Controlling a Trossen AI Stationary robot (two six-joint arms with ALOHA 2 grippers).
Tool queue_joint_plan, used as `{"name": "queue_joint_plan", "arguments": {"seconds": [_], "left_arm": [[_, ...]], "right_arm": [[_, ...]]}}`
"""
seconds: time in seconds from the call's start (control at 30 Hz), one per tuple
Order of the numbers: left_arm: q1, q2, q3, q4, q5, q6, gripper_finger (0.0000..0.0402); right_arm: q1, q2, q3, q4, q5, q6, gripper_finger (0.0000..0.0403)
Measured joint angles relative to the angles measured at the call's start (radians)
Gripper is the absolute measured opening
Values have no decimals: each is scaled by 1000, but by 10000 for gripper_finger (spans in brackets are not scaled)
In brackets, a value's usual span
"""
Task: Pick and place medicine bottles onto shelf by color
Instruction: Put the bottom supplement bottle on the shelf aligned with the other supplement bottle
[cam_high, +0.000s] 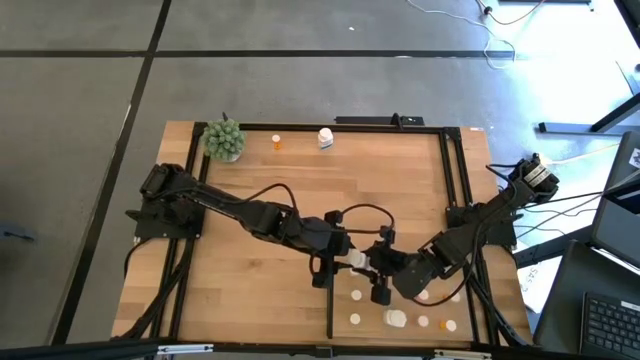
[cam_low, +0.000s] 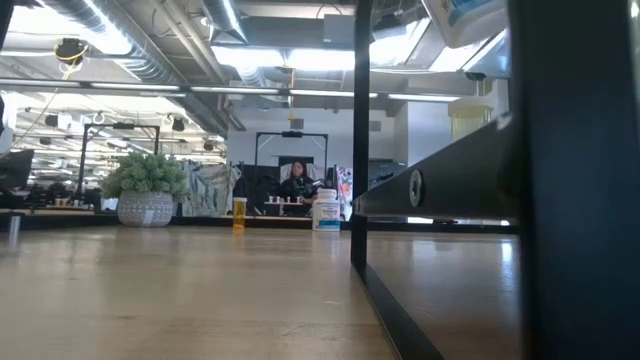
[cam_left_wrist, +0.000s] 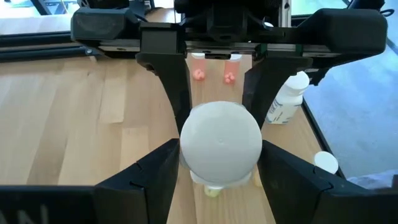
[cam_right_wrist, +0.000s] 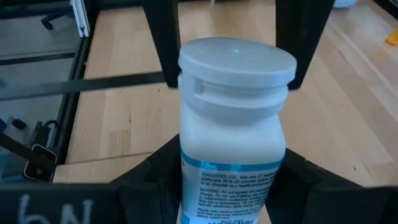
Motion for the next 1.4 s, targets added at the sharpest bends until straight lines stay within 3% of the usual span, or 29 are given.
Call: {"name": "queue_joint_plan", "arguments": {"seconds": [0.3,0.6,0.97,1.4], "left_arm": [[0,0,0,19,0,-4,202],[0,0,0,33,0,-5,155],[0,0,0,48,2,-5,151],[2,-2,2,65,-10,-4,150]], "right_arm": [[-4,0,0,21,3,-24,172],[-4,0,0,19,4,-24,172],[-10,0,0,20,-2,2,174],[-18,1,0,20,-34,-22,232]]}}
